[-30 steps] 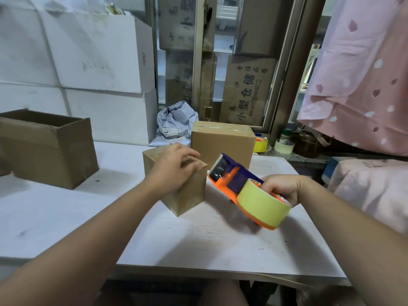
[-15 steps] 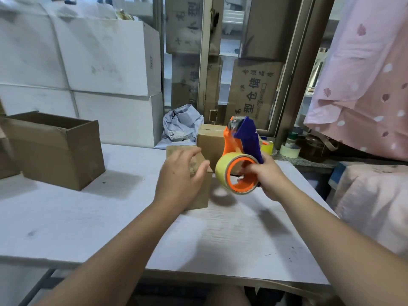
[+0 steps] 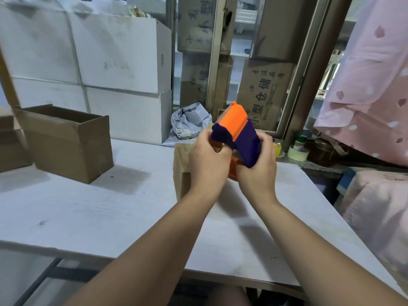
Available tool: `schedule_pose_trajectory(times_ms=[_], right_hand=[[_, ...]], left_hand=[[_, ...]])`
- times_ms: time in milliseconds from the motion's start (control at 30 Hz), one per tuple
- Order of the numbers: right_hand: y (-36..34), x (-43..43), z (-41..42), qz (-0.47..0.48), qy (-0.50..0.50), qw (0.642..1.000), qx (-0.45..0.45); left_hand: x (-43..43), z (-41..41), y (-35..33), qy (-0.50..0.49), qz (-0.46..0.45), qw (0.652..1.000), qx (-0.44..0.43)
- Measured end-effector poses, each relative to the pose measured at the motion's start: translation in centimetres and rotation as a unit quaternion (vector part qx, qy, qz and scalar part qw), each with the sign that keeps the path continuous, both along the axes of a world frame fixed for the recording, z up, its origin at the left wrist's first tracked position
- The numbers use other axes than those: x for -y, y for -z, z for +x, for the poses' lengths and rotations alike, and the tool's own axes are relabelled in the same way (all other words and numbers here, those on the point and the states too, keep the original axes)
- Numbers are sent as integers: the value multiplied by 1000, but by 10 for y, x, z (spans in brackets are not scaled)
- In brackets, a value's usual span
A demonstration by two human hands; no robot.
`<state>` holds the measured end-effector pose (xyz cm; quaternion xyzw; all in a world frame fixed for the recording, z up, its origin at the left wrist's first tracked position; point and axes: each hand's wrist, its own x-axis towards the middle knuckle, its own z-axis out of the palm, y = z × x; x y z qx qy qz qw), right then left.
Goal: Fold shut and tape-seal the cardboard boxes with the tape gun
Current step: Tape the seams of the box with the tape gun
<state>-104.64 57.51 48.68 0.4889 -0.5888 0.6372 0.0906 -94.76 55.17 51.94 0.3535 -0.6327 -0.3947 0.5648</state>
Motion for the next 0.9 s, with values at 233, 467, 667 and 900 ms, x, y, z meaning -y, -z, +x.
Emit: schedule_pose_trajectory(times_ms=[233,467,667,900], right_hand=[[2,0,15,5,0,1000,-14],[6,-2,18,-11,-8,1000,-15],[2,-2,14,18,-24,999,-37],[-17,6,-8,96,-20,977,-188]], left_hand=[[8,4,-3,-25,52,997,-55],[22,6,7,27,155,978,-136],[30,19,7,15,90,994,-64],[42,42,3,38,114,990,-70]])
